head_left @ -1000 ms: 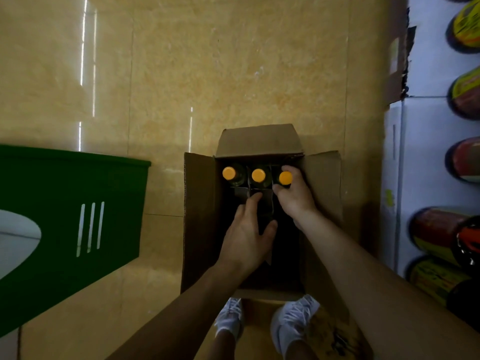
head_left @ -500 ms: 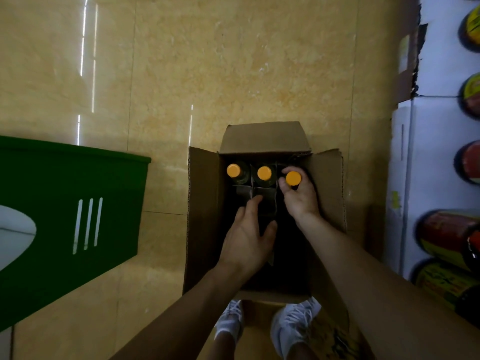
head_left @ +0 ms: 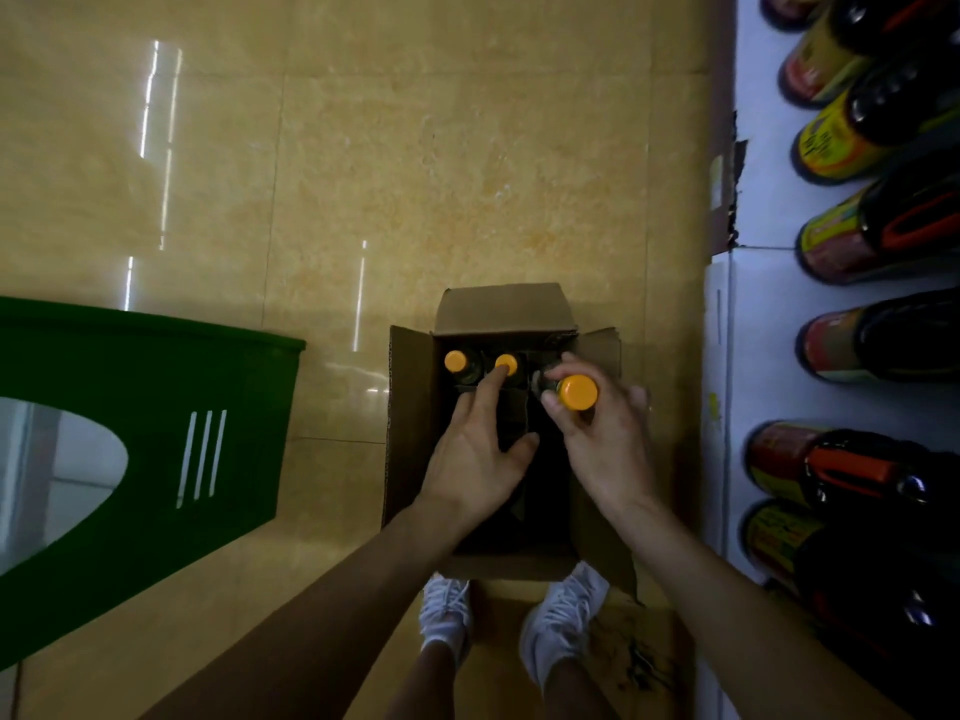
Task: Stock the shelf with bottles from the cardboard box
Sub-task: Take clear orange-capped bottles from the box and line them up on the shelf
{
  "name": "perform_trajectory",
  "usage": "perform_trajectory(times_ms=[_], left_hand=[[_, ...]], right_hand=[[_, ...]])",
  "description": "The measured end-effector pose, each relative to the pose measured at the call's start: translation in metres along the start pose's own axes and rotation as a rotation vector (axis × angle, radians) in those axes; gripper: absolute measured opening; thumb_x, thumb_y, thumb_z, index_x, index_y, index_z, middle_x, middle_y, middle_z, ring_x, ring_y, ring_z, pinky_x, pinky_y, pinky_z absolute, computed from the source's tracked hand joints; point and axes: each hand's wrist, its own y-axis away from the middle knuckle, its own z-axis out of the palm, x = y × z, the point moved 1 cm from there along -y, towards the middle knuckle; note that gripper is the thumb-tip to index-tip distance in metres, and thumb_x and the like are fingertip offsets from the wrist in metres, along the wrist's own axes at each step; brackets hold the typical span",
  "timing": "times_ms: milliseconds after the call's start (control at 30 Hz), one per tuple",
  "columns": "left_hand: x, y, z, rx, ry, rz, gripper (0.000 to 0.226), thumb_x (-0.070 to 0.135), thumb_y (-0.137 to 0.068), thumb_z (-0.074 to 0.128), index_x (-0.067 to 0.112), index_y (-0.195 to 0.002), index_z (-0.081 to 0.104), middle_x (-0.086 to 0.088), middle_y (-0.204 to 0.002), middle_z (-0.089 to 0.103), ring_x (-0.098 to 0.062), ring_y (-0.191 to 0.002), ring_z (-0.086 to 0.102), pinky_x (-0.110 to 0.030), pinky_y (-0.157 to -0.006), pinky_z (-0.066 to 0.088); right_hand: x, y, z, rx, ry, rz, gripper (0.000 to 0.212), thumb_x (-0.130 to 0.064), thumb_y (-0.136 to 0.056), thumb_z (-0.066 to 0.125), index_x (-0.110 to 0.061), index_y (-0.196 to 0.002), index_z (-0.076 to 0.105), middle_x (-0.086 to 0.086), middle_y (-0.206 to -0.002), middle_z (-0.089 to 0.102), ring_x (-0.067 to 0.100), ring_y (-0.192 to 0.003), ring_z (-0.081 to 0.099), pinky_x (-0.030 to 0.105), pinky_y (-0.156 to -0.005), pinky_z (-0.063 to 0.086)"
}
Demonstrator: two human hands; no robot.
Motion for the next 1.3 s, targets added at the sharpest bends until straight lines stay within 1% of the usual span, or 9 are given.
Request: perform_trajectory(times_ms=[100,233,333,433,567,700,967,1167,1300], left_hand=[[0.022,0.019,-0.016,-0.036,0.018,0.041,0.088,0.036,-0.096,0.072,0.036,-0.164,0.016,-0.004,-0.159,0.036,-0.023,-0.141,0.046,-0.037,-0.106,0.049],[0.052,0.048,-0.035,-0.076,0.039,0.134,0.093,0.041,-0.091,0.077,0.042,-0.162,0.018,0.004,-0.159,0.035,-0.015,-0.141,0.042,-0.029,-0.103,0.044],[0.082,0.075,-0.054,-0.07,0.093,0.222,0.092,0.043,-0.087,0.079,0.048,-0.159,0.023,0.011,-0.156,0.039,-0.007,-0.141,0.041,-0.032,-0.111,0.044],[0.114,0.101,-0.074,-0.036,0.131,0.297,0.079,0.058,-0.081,0.075,0.049,-0.149,0.036,0.019,-0.141,0.05,0.001,-0.13,0.05,-0.027,-0.104,0.05],[0.153,0.137,-0.103,-0.001,0.204,0.341,0.067,0.08,-0.072,0.071,0.064,-0.128,0.038,0.027,-0.124,0.059,0.006,-0.114,0.062,-0.017,-0.086,0.056],[0.186,0.169,-0.131,-0.011,0.251,0.424,0.078,0.076,-0.072,0.076,0.056,-0.138,0.038,0.022,-0.128,0.063,0.001,-0.115,0.065,-0.032,-0.09,0.061],[0.25,0.231,-0.195,0.049,0.173,0.586,0.079,0.056,-0.075,0.087,0.057,-0.14,0.042,0.02,-0.122,0.068,-0.002,-0.106,0.07,-0.033,-0.081,0.064],[0.313,0.274,-0.242,0.089,0.173,0.744,0.071,0.051,-0.075,0.087,0.061,-0.132,0.046,0.026,-0.118,0.069,0.005,-0.104,0.068,-0.018,-0.078,0.059],[0.354,0.3,-0.263,0.063,0.219,0.814,0.061,0.048,-0.075,0.087,0.059,-0.125,0.052,0.023,-0.11,0.073,0.003,-0.095,0.072,-0.016,-0.069,0.057]], right_hand=[[-0.038,0.024,-0.038,-0.02,-0.016,-0.091,0.028,-0.032,-0.093,0.069,-0.036,-0.12,0.064,-0.023,-0.138,0.056,-0.002,-0.123,0.032,0.001,-0.092,0.024],[-0.095,0.054,-0.09,-0.072,-0.081,-0.177,0.025,-0.034,-0.092,0.069,-0.034,-0.117,0.065,-0.022,-0.132,0.059,0.004,-0.134,0.047,0.029,-0.106,0.044],[-0.147,0.082,-0.131,-0.088,-0.119,-0.195,0.026,-0.043,-0.094,0.066,-0.037,-0.119,0.063,-0.017,-0.123,0.066,-0.001,-0.118,0.059,0.028,-0.093,0.053],[-0.2,0.109,-0.166,-0.046,-0.141,-0.261,0.02,-0.043,-0.092,0.065,-0.033,-0.108,0.064,-0.013,-0.103,0.07,0.002,-0.099,0.065,0.027,-0.077,0.055],[-0.258,0.14,-0.201,-0.005,-0.107,-0.296,0.032,-0.054,-0.087,0.06,-0.028,-0.105,0.064,-0.007,-0.098,0.071,0.006,-0.093,0.065,0.04,-0.077,0.057],[-0.301,0.168,-0.225,0.037,-0.059,-0.347,0.041,-0.065,-0.083,0.053,-0.033,-0.106,0.061,-0.009,-0.098,0.07,0.006,-0.092,0.064,0.047,-0.077,0.058],[-0.385,0.228,-0.278,0.13,-0.088,-0.424,0.04,-0.068,-0.082,0.057,-0.036,-0.104,0.063,-0.011,-0.102,0.07,0.003,-0.095,0.066,0.042,-0.081,0.059],[-0.444,0.267,-0.318,0.247,-0.043,-0.498,0.043,-0.068,-0.084,0.054,-0.036,-0.112,0.058,-0.013,-0.107,0.069,0.002,-0.099,0.064,0.041,-0.083,0.06],[-0.471,0.288,-0.34,0.352,-0.003,-0.562,0.035,-0.064,-0.087,0.053,-0.046,-0.117,0.049,-0.028,-0.112,0.062,-0.013,-0.104,0.057,0.023,-0.08,0.052]])
